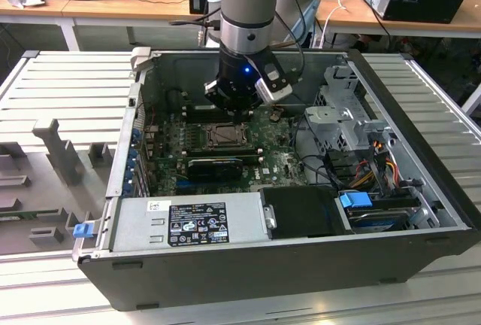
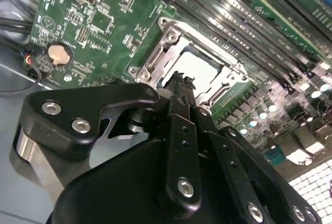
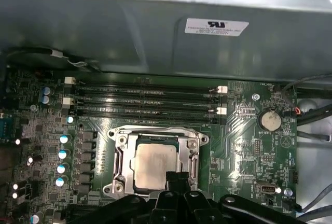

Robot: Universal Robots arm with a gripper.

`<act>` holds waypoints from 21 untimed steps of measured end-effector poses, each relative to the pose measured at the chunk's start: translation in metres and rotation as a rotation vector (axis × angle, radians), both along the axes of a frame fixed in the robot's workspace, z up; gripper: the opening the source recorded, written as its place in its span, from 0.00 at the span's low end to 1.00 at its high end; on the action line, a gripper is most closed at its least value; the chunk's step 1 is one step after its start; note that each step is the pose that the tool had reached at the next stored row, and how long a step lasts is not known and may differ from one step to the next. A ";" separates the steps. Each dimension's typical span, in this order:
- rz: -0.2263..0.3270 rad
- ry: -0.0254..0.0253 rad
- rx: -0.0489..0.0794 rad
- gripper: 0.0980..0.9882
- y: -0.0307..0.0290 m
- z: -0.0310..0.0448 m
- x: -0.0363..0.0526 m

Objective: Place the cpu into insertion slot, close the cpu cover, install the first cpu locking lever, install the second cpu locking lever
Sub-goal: 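Install the second cpu locking lever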

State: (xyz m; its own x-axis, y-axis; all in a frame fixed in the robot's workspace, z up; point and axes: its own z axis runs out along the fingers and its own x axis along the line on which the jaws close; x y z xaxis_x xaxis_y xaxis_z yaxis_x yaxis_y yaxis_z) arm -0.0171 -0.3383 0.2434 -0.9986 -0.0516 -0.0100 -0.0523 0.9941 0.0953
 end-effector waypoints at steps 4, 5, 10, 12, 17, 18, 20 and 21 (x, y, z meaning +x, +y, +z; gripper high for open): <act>-0.003 0.0014 0.012 0.01 -0.0068 -0.0030 0.0000; -0.006 0.0022 0.016 0.01 -0.0087 -0.0039 0.0000; -0.007 0.0033 0.015 0.01 -0.0245 -0.0057 0.0000; -0.008 0.0069 0.015 0.01 -0.0294 -0.0060 -0.0001; -0.008 0.0466 0.026 0.01 -0.0368 -0.0069 -0.0013; -0.008 0.0467 0.029 0.01 -0.0392 -0.0073 -0.0034; -0.008 0.0468 0.034 0.01 -0.0405 -0.0076 -0.0061; -0.007 0.0468 0.039 0.01 -0.0412 -0.0076 -0.0097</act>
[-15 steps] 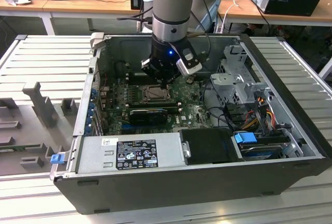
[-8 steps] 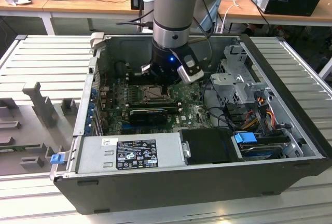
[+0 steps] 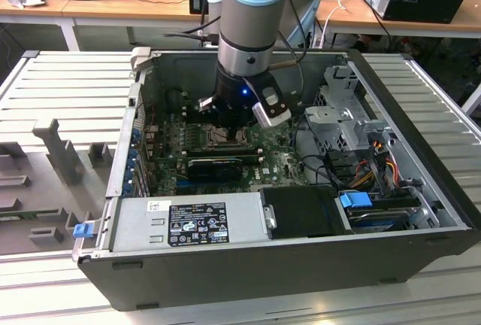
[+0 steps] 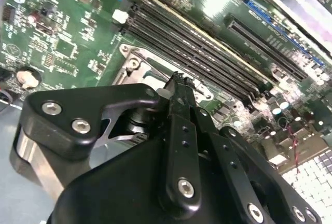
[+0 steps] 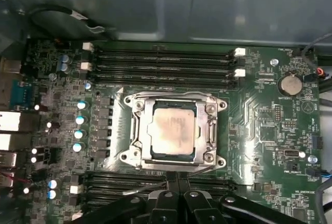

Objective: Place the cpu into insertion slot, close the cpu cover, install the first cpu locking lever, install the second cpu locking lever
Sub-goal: 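Install the second cpu locking lever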

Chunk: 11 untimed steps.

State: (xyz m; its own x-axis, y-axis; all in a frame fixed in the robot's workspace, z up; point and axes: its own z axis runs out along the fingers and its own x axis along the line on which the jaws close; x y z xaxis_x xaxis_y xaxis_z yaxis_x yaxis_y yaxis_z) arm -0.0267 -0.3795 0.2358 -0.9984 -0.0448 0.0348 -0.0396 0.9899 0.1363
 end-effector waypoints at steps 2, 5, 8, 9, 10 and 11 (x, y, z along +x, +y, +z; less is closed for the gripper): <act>0.000 0.0000 0.006 0.01 -0.0002 0.0000 -0.0070; 0.000 0.0000 0.012 0.01 -0.0003 -0.0001 -0.0203; 0.000 0.0000 0.014 0.01 -0.0003 -0.0052 -0.0257; 0.000 -0.0002 0.016 0.01 -0.0005 -0.0083 -0.0261; 0.000 -0.0002 0.016 0.01 -0.0007 -0.0087 -0.0262; 0.000 -0.0001 0.016 0.01 -0.0009 -0.0091 -0.0262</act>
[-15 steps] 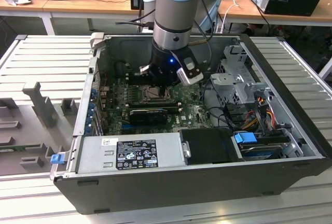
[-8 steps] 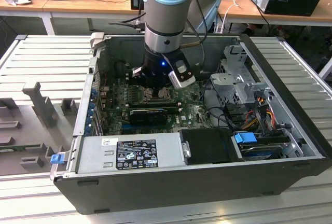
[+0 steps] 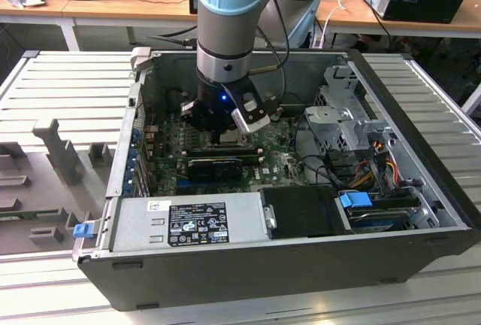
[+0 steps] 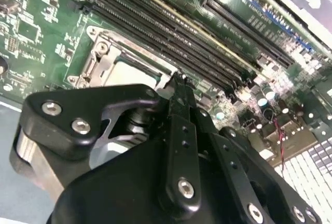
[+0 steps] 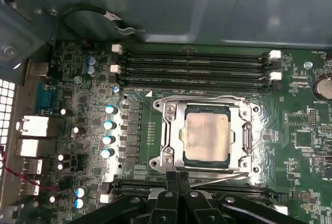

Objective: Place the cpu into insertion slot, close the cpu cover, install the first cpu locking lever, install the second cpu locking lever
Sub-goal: 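Install the second cpu locking lever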

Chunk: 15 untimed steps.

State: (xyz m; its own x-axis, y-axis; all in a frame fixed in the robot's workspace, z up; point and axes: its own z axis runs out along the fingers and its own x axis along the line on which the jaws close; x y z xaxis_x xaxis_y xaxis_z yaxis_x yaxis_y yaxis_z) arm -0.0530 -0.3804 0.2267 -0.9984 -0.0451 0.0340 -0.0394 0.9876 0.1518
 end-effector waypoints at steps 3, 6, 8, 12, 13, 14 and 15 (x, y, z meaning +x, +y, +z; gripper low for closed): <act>0.000 -0.0001 0.000 0.01 -0.0004 -0.0013 0.0001; 0.000 -0.0001 0.000 0.01 -0.0006 -0.0021 0.0001; 0.000 0.0000 0.000 0.01 -0.0008 -0.0026 0.0001; 0.003 -0.0001 0.039 0.01 -0.0125 -0.0029 -0.0007; 0.005 -0.0002 0.057 0.01 -0.0143 -0.0032 -0.0014; 0.006 -0.0001 0.066 0.01 -0.0159 -0.0035 -0.0020; 0.007 -0.0001 0.074 0.01 -0.0180 -0.0041 -0.0033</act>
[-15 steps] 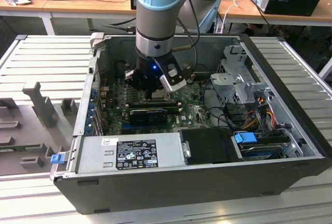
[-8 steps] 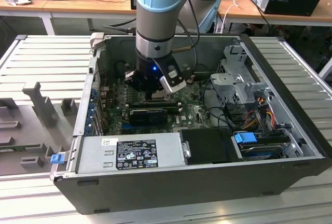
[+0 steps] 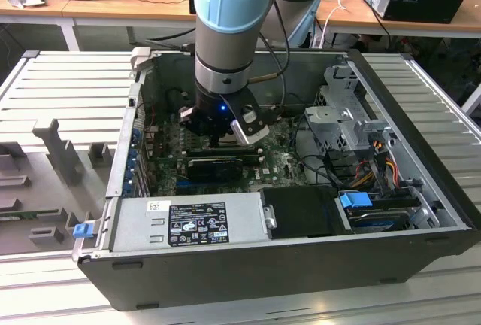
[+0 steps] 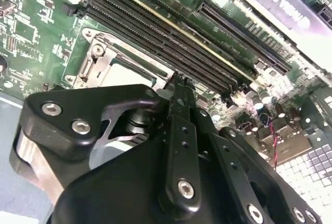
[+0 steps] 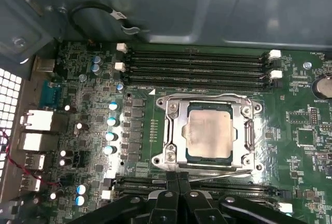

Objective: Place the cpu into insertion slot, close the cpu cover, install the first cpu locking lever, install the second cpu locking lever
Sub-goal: 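Install the second cpu locking lever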

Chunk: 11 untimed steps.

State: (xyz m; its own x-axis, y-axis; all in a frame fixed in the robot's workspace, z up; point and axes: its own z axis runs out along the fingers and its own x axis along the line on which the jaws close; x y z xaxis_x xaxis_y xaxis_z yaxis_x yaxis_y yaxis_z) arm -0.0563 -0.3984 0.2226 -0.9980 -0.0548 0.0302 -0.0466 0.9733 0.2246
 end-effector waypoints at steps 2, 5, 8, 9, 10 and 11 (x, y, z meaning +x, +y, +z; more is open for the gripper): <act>0.001 -0.0001 0.006 0.01 -0.0036 -0.0011 -0.0030; 0.003 -0.0001 0.022 0.01 -0.0084 -0.0027 -0.0057; 0.003 -0.0001 0.035 0.01 -0.0104 -0.0061 -0.0079; 0.003 -0.0001 0.037 0.01 -0.0104 -0.0072 -0.0083; 0.003 -0.0001 0.040 0.01 -0.0106 -0.0100 -0.0086; 0.003 0.0000 0.043 0.01 -0.0106 -0.0110 -0.0088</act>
State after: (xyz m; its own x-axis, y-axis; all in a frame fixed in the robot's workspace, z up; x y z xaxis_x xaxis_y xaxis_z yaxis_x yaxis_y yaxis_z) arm -0.0651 -0.4090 0.2116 -0.9979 -0.0593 0.0278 -0.0498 0.9626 0.2663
